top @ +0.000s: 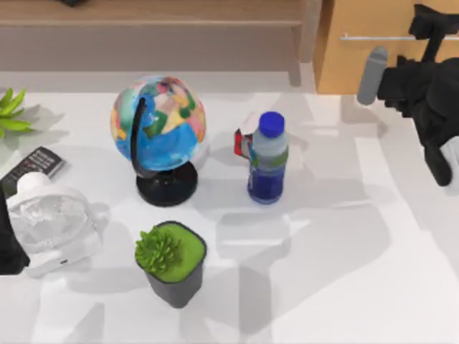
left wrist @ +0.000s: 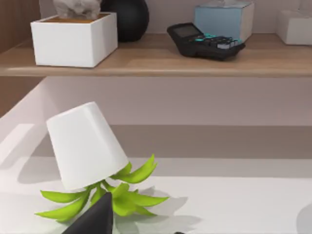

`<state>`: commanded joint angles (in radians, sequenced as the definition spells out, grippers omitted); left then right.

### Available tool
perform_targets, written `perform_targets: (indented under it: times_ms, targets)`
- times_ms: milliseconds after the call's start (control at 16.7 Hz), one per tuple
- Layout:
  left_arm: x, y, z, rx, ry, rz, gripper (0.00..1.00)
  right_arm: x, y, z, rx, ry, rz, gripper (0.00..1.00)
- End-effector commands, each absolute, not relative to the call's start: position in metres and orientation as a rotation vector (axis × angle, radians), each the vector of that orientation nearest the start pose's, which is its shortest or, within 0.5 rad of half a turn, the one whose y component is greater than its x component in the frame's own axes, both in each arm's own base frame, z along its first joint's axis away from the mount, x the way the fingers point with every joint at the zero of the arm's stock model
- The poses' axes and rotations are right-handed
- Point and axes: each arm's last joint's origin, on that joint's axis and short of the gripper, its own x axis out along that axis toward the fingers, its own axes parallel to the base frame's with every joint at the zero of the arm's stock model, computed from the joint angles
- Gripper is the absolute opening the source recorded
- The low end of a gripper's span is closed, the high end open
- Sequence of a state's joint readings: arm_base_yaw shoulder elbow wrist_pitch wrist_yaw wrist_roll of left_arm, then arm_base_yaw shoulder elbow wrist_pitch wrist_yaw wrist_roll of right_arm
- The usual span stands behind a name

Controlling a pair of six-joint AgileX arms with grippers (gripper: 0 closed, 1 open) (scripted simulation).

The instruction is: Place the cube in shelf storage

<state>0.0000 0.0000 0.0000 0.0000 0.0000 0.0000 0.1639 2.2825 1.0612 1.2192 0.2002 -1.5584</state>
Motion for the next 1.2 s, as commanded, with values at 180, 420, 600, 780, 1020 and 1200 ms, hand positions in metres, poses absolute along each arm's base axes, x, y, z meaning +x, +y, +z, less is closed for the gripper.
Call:
perform_targets:
  times_ms: [180,420,600,780,1020,1200]
  targets:
    - [0.1057,-0.0012,0.1600,0.000,0.000,0.000,1.00,0.4307,0.0693,0.0892,-1.571,0.008,-0.008,0.77]
    - [0.1057,-0.0012,0.1600,0.000,0.000,0.000,1.00,0.4307,0.0693,0.0892,-1.571,0.008,-0.008,0.47]
    - [0.1057,-0.0012,0.1600,0.000,0.000,0.000,1.00,0.4307,0.0693,0.0892,-1.571,0.008,-0.008,0.25]
    - [0.1057,-0.0012,0.1600,0.000,0.000,0.000,1.00,0.4307,0.0693,0.0892,-1.571,0.008,-0.008,0.02]
    - [0.1057,-0.0012,0.1600,0.000,0.000,0.000,1.00,0.4307,0.0693,0.0892,-1.571,0.008,-0.008,0.00]
    - [0.1057,-0.0012,0.1600,0.000,0.000,0.000,1.00,0.4307,0.0693,0.0892,-1.571,0.008,-0.008,0.00]
